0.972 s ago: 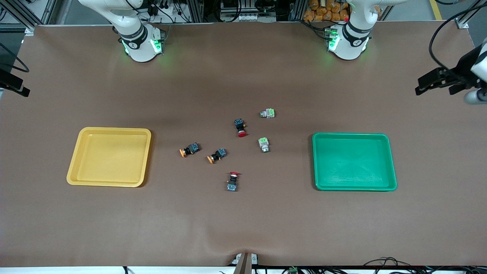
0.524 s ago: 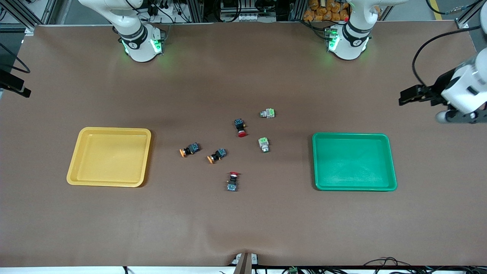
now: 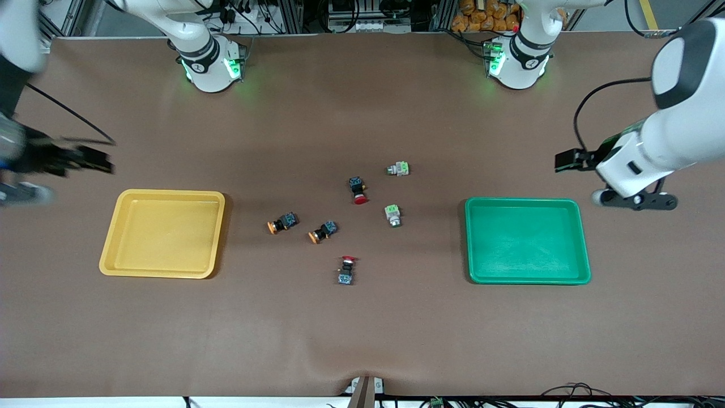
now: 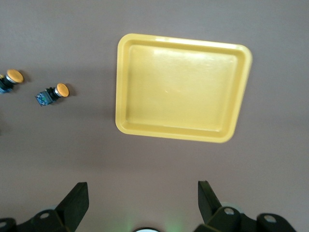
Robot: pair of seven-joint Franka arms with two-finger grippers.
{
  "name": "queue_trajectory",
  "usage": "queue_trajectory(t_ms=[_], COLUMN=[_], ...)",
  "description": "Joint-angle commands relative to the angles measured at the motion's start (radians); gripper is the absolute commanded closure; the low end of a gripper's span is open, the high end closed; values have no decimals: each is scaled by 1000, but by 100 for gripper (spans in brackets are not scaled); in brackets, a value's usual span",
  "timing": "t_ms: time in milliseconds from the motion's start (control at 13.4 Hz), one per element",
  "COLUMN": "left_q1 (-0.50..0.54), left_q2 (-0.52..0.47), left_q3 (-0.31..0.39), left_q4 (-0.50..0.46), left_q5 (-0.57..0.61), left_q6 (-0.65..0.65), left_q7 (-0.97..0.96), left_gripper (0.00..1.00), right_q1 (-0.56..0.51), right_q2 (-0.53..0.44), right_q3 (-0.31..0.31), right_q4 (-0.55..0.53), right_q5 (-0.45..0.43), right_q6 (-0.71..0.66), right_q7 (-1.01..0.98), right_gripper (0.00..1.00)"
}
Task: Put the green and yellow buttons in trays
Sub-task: 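Move both grippers out from the table sides over the trays, then reach the left gripper down to the green-capped button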
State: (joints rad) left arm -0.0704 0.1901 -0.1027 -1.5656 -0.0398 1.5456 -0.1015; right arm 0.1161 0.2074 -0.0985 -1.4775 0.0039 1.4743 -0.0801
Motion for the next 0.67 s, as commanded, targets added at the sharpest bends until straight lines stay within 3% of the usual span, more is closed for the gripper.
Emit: queue_trajectory(t_ms=[0,598], left_q1=[-70,-227], left_q2=[48,216], left_q3=[-2,-2], left_q4=[16,21], left_q5=[-6,-9], left_q6=[48,310], left_q7=[-119,-368], left_gripper=[0,0], right_q1=[50,24], right_q2=[52,58], right_q3=[-7,-7], right_q4=[34,32], right_q5=[-70,33], right_q6=[-8,-8], right_q7=[10,6], right_gripper=[0,0])
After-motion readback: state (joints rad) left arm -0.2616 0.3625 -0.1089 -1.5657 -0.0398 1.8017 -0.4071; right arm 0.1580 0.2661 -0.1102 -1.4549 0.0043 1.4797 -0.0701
